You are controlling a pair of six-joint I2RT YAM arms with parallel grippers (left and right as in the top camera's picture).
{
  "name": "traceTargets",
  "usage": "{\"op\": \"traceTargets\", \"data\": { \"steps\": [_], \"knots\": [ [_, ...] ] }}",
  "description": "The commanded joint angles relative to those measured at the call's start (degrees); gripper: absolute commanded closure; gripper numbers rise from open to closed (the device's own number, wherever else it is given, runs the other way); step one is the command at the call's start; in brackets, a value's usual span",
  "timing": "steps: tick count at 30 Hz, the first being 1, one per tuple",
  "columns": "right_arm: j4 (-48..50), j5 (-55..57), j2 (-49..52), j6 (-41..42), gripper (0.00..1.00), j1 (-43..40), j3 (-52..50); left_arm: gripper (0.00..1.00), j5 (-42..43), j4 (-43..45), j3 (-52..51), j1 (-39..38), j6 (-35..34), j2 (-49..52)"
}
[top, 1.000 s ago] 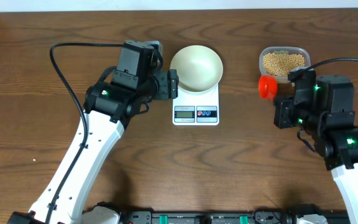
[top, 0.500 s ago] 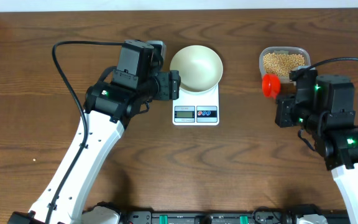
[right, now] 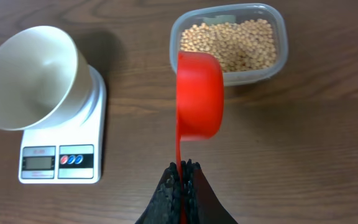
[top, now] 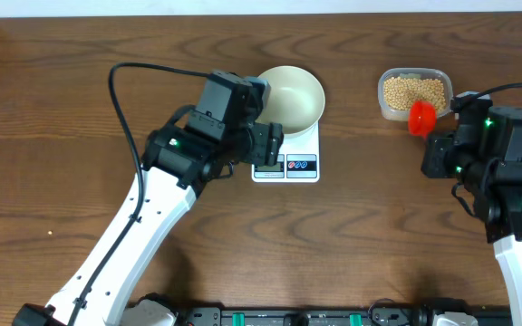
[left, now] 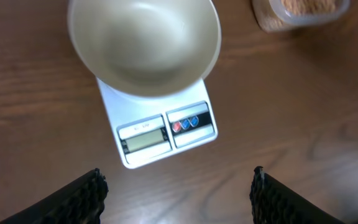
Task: Scoop item into bowl and weigh 50g on scale
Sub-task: 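Move the left gripper over the scale's buttons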
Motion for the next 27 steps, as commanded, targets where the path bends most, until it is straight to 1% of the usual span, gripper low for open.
{"op": "traceTargets", "data": {
  "steps": [1,5,7,9,13,15,16,17,18,21,23,27],
  "knots": [
    [0.2,0.0,1.3,0.3,0.99,-1.8,0.9,0.26,0.7,-1.7,0.6,-3.1,0.7,0.8],
    [0.2,0.0,2.4,0.3,0.99,-2.5,0.9,0.31,0.7,-2.3,0.5,-6.3,0.7,1.7],
    [0.1,0.0,2.7,0.3,0.99,-2.5,0.9,0.36,0.7,-2.7,0.5,-7.3,0.6,2.7],
    [0.1,0.0,2.9,0.3,0.99,-2.5,0.9,0.41,0.3,-3.2,0.5,-8.5,-1.0,5.4],
    [0.1,0.0,2.9,0.3,0.99,-2.5,0.9,0.63,0.3,-3.1,0.5,-10.1,-3.1,10.1],
    [0.0,0.0,2.9,0.3,0.99,-2.5,0.9,0.70,0.3,-2.8,0.5,-10.8,-3.8,12.7],
    [-0.1,0.0,2.9,0.3,0.99,-2.5,0.9,0.81,0.3,-2.4,0.5,-11.2,-3.8,14.8],
    [-0.1,0.0,2.9,0.3,0.99,-2.5,0.9,0.89,0.3,-2.0,0.5,-11.3,-3.9,15.8],
    [-0.1,0.0,2.9,0.3,0.99,-2.5,0.9,0.92,0.3,-1.6,0.5,-11.3,-3.9,16.6],
    [-0.1,0.0,2.9,0.3,0.99,-2.5,0.9,0.93,-0.9,-0.6,0.5,-11.3,-5.6,18.3],
    [-0.1,0.0,2.9,0.3,0.99,-2.5,0.9,0.93,-5.0,0.3,0.5,-11.3,-7.8,19.1],
    [-0.1,0.0,2.9,0.3,0.99,-2.5,0.9,0.93,-8.0,2.1,0.5,-11.3,-8.0,19.4]
  ]
}}
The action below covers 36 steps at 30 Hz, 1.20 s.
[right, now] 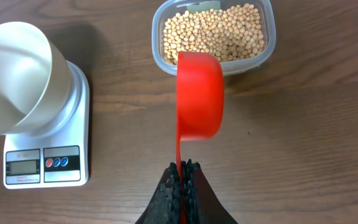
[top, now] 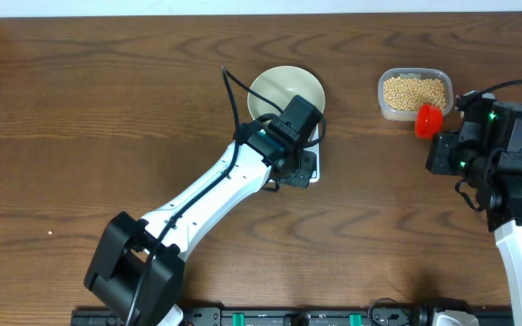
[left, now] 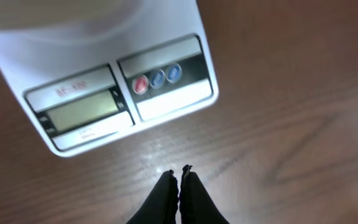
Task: Scoop item into bowl and weigh 50g on scale
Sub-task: 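Move the left gripper over the scale's buttons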
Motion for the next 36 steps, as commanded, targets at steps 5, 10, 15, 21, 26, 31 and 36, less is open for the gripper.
{"op": "traceTargets", "data": {
  "steps": [5,10,15,21,26,31,36],
  "knots": [
    [-0.1,0.0,0.1,0.3,0.99,-0.3,0.9,0.93,-5.7,3.1,-0.1,-0.1,-1.4,0.4],
    [-0.1,0.0,0.1,0.3,0.99,-0.3,0.9,0.93,-5.9,4.8,-2.2,-0.1,-1.4,0.4],
    [-0.1,0.0,0.1,0.3,0.99,-0.3,0.9,0.92,-5.9,7.7,-6.0,-0.1,-2.3,0.4],
    [-0.1,0.0,0.1,0.3,0.99,-0.3,0.9,0.93,-5.9,10.6,-8.0,-0.1,-2.9,0.4],
    [-0.1,0.0,0.1,0.3,0.99,-0.3,0.9,0.92,-6.1,11.6,-8.0,-0.1,-2.9,0.4],
    [-0.1,0.0,0.1,0.2,0.99,-0.3,0.9,0.93,-8.9,11.6,-8.0,-1.1,-3.5,0.4],
    [-0.1,0.0,0.1,0.2,0.99,-0.3,0.9,0.92,-10.6,12.5,-8.0,-3.8,-3.5,0.4]
  ]
}}
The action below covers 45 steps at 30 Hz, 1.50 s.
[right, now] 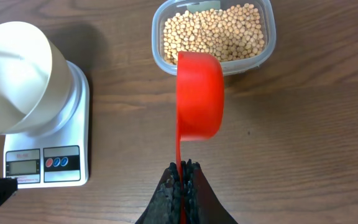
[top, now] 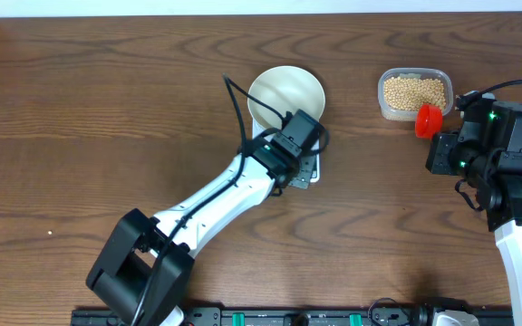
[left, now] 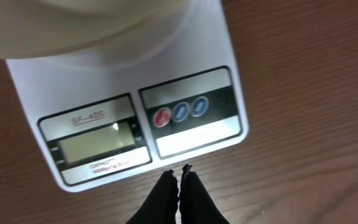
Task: Scoop item into bowl and weigh 50g on scale
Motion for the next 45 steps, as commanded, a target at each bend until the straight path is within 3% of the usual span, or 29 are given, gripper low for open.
{"op": "traceTargets", "data": {
  "steps": [1,25,45],
  "knots": [
    [-0.1,0.0,0.0,0.2,0.99,-0.3,0.9,0.93,-2.3,0.3,-0.3,-1.9,-0.8,0.3],
    [-0.2,0.0,0.0,0.2,0.99,-0.3,0.9,0.92,-7.8,3.9,-0.9,-1.9,-1.9,5.0],
    [-0.2,0.0,0.0,-0.2,0.99,-0.3,0.9,0.93,-8.6,9.9,-1.0,-1.8,7.1,9.0]
  ]
}}
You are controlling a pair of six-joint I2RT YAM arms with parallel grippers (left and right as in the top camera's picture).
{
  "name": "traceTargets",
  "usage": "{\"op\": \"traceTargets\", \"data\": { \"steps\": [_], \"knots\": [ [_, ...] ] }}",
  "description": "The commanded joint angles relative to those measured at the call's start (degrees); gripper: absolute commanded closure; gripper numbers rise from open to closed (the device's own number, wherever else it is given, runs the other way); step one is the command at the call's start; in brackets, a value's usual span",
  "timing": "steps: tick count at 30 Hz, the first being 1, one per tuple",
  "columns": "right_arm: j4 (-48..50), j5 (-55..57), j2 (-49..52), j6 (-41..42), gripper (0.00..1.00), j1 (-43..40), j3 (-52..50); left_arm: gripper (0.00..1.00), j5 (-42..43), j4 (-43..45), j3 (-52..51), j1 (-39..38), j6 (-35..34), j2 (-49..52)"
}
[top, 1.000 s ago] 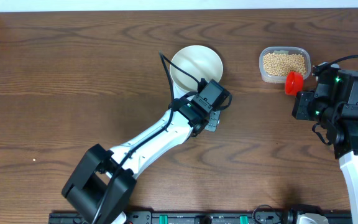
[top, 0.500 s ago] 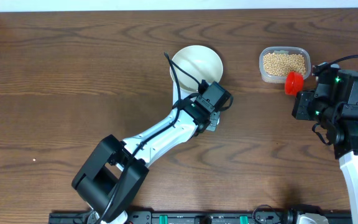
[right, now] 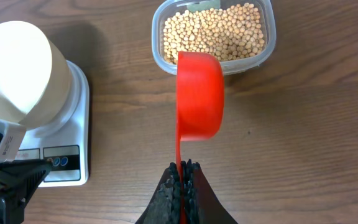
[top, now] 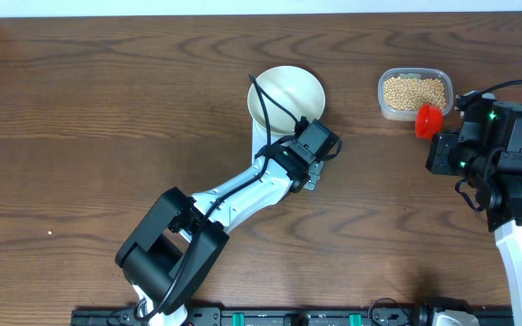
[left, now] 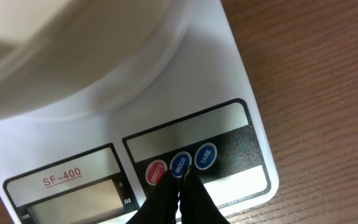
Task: Scoop item into bowl and weigh 50g on scale
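A cream bowl (top: 285, 95) stands on the white kitchen scale (left: 241, 102). My left gripper (left: 179, 177) is shut, its tips right at the scale's buttons, between the red ON/OFF button (left: 155, 173) and the blue MODE button (left: 180, 165). The display (left: 73, 205) is blank. My right gripper (right: 183, 165) is shut on the handle of a red scoop (right: 199, 94), held just in front of a clear tub of soybeans (right: 214, 34). The scoop's cup faces sideways, so its inside is hidden.
The dark wooden table (top: 80, 118) carries only the scale and the tub (top: 413, 92). My left arm (top: 243, 190) stretches diagonally from the front centre to the scale. The right arm (top: 501, 167) stands at the right edge.
My left gripper has moved forward from just off the scale's front edge to the button row, its tips now at the ON/OFF and MODE buttons. The right gripper and scoop have not moved.
At first my left gripper was open above the scale and bowl. Then it was shut, low over the table in front of the scale. It stood closer at the scale's edge, and now at the buttons. The right gripper held the red scoop by the bean tub throughout.
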Motion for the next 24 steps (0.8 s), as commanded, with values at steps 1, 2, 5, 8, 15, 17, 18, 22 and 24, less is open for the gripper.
{"op": "traceTargets", "data": {
  "steps": [1,2,5,8,15,17,18,22,24],
  "knots": [
    [-0.2,0.0,0.1,-0.2,0.99,-0.3,0.9,0.93,-1.4,0.5,-0.2,0.3,2.9,1.2],
    [-0.1,0.0,0.1,-0.2,0.99,-0.3,0.9,0.93,-1.4,0.7,-0.2,0.4,2.9,1.4],
    [-0.2,0.0,0.1,-0.2,0.99,-0.3,0.9,0.93,-1.4,1.1,-0.2,0.6,2.9,2.6],
    [-0.2,0.0,0.1,-0.2,0.99,-0.3,0.9,0.93,-1.4,1.1,-0.2,0.6,2.9,2.9],
    [-0.2,0.0,0.1,-0.2,0.99,-0.3,0.9,0.93,-1.4,1.3,-0.2,0.6,4.6,2.9],
    [-0.2,0.0,0.1,-0.2,0.99,-0.3,0.9,0.93,-1.4,1.3,-0.2,0.6,5.9,2.9],
    [-0.2,0.0,0.1,-0.2,0.99,-0.3,0.9,0.93,-1.4,1.3,-0.2,0.7,6.0,2.9],
    [-0.1,0.0,0.1,-0.2,0.99,-0.3,0.9,0.93,-1.4,1.3,-0.2,1.8,5.9,2.9],
    [-0.2,0.0,0.1,-0.2,0.99,-0.3,0.9,0.93,-1.4,1.3,-0.2,2.3,5.9,2.9]
  ]
}}
